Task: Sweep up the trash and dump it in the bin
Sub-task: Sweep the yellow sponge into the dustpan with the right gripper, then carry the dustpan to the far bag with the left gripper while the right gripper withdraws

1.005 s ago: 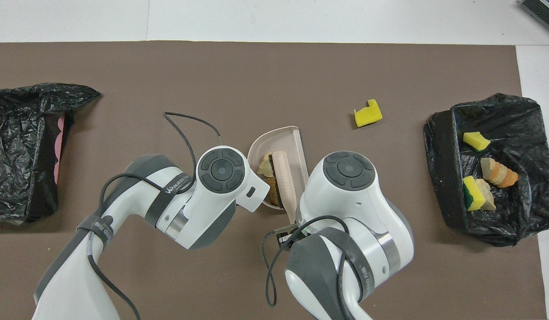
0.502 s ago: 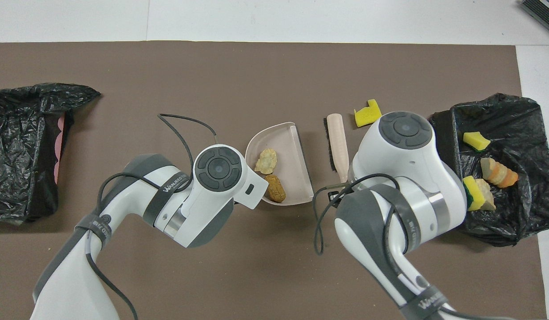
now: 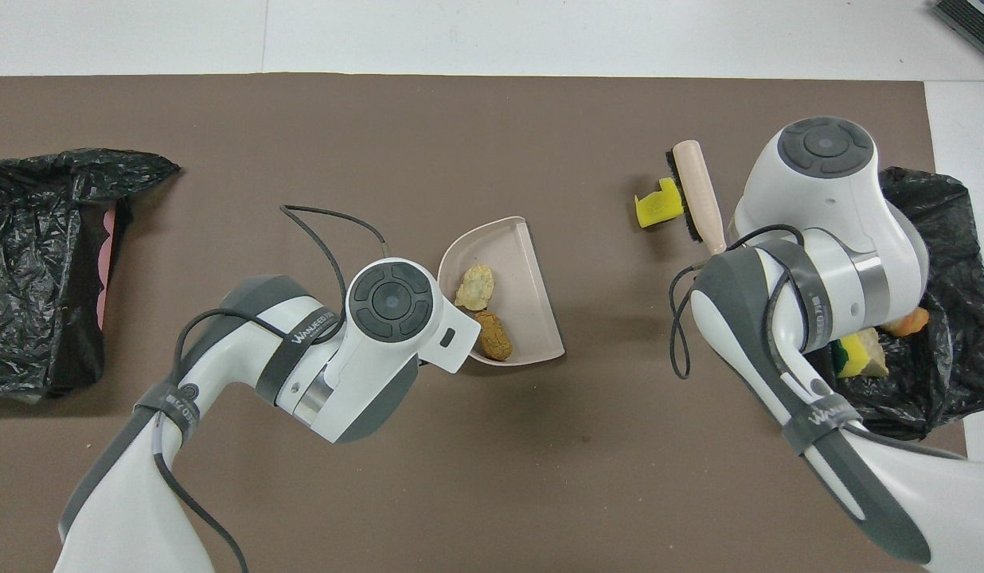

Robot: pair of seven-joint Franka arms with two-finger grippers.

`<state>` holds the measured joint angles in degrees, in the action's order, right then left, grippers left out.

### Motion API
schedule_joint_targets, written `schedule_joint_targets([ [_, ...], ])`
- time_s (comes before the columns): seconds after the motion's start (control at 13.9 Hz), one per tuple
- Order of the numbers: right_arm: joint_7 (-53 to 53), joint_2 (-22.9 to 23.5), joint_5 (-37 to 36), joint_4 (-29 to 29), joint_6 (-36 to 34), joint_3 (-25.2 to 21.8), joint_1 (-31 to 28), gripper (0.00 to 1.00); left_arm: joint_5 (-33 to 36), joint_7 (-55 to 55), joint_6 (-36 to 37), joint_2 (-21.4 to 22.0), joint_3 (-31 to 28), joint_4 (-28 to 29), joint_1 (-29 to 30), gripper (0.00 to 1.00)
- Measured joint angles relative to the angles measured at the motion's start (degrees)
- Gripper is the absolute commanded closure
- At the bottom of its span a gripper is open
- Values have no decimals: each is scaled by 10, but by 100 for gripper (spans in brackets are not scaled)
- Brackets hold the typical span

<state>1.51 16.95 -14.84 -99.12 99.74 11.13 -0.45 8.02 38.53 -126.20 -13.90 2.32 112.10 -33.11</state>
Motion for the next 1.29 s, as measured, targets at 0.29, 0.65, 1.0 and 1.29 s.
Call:
schedule_joint_targets([
  [0.29,-19,82,-66,67,-11,1,0,100,0,-13,5,0,0,0,0,100],
  [0.65,-19,104,-14,75,-24,21,15,100,0,-48,20,1,1,0,-1,100],
  [1.0,-19,99,75,64,-35,96,30,100,0,-62,30,1,2,0,-1,100],
  [1.29,20,97,101,55,-36,150,39,100,0,-62,29,1,1,5,-1,100],
])
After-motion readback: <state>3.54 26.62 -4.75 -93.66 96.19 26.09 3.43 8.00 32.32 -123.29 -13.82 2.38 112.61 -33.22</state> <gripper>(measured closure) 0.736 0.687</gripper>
